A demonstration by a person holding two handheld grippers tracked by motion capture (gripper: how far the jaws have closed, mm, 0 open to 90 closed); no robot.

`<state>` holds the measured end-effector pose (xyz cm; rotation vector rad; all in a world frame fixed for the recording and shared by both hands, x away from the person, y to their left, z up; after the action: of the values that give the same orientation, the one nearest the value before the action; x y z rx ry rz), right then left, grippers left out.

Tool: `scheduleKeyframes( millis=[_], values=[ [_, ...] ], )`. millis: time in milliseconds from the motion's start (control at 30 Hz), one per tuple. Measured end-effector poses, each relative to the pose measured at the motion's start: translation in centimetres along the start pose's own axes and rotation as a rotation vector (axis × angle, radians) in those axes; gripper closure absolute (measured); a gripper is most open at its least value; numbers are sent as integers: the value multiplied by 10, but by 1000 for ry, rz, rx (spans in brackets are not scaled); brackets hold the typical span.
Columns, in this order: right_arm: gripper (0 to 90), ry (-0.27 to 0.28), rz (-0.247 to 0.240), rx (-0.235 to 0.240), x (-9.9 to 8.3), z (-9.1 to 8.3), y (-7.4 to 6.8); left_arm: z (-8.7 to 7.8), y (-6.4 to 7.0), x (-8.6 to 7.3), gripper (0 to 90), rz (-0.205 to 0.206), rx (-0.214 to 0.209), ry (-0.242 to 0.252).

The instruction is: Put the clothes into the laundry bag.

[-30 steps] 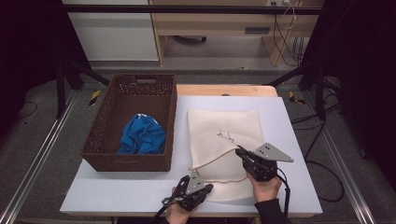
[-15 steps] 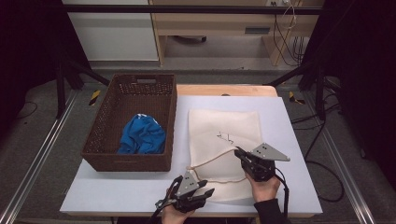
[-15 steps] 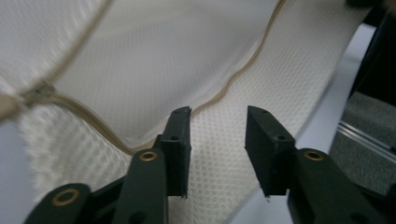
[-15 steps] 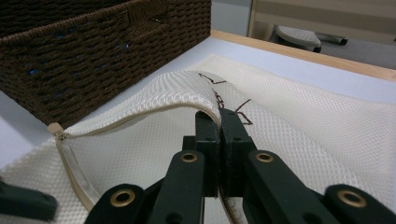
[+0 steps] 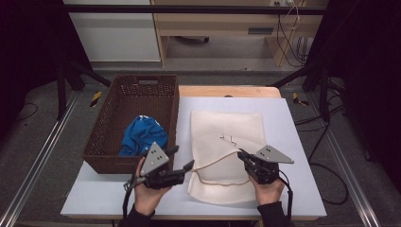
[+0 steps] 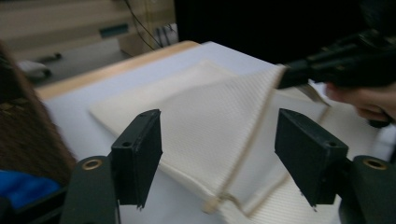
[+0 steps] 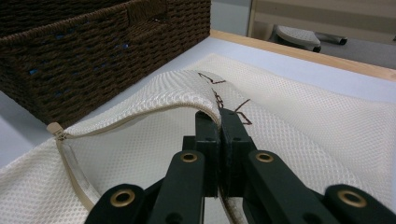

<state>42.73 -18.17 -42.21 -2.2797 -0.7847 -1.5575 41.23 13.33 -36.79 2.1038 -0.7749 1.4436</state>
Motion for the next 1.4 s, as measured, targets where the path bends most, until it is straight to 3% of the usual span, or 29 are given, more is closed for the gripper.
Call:
scheduleKeyframes(
  millis=[33, 100, 133, 167, 233, 267, 300, 333, 367, 400, 433, 467, 500, 533, 633, 667, 800, 867, 900, 933, 1033, 1167, 1267, 1333, 1400],
  values=[
    [878, -1, 1, -2, 0, 0, 0, -1, -16, 11, 257, -12, 24, 9],
    [877, -1, 0, -2, 0, 0, 0, -1, -23, 15, 248, -17, 34, 16],
    [878, -1, 0, 0, 0, -1, 0, -1, -39, 23, 245, -7, 64, 18],
    [877, -1, 0, 0, 0, -1, 0, -1, -39, 23, 242, -7, 64, 18],
    [877, -2, -1, -1, 0, -1, 0, -1, -55, 29, 235, -13, 114, 6],
    [877, -1, -3, 0, 0, 0, 0, 1, -72, 35, 227, -16, 150, 2],
    [877, -1, -3, -1, 0, 0, 0, 1, -72, 35, 224, -16, 150, 2],
    [877, -2, -4, 0, 0, 0, 0, 3, -88, 39, 223, -14, 187, -9],
    [877, -2, -4, 0, 0, 0, 0, 3, -88, 39, 217, -14, 187, -9],
    [877, -2, -6, 0, 0, 0, 0, 8, -102, 42, 216, -14, 211, -27],
    [877, -4, -12, 1, 0, 0, 0, 8, -102, 42, 215, -14, 211, -27],
    [877, -5, -11, 0, 0, 0, 0, 14, -116, 44, 214, 0, 222, -63],
    [877, -5, -11, 0, 0, 0, 0, 14, -116, 44, 213, 0, 222, -63],
    [877, -5, -11, -1, 0, 0, 0, 20, -129, 44, 214, 21, 234, -94],
    [877, -5, -11, 0, 0, 0, 0, 26, -141, 42, 229, 43, 263, -107],
    [877, -6, -12, 0, 0, 0, 0, 30, -150, 38, 228, 24, 271, -130],
    [877, -12, -10, 1, -1, 1, 0, 37, -160, 28, 220, 27, 299, -171],
    [877, -16, -14, 2, -1, 1, 0, 41, -166, 21, 211, 51, 318, -195],
    [877, -17, -15, 3, -1, 1, 0, 45, -171, 14, 202, 36, 335, -249],
    [877, -17, -15, 3, -1, 1, 0, 45, -171, 14, 191, 36, 335, -249],
    [877, -18, -14, 6, -1, 2, 0, 51, -177, 8, 166, -10, 337, -317],
    [877, -23, -19, 6, -2, 2, 0, 59, -179, -1, 138, -24, 337, -442],
    [877, -24, -26, 6, -2, 2, -1, 61, -180, -4, 102, -31, 336, -472],
    [877, -28, -22, 8, -3, 1, 0, 63, -185, -8, 66, -87, 341, -505],
    [877, -30, -19, 9, -4, 1, 0, 63, -187, -9, 64, -103, 352, -516]
  ],
)
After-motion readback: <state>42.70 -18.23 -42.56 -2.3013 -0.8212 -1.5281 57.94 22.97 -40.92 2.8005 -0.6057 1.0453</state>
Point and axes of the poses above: each handheld gripper's, and its own axes: z roughly forward along the jaws, x roughly out of its top, y roughly to its right, the point moved 1 cm from there along z, roughly forward along the jaws, and after that the axes turned 6 degrees about -z, right-handed, at the moved point
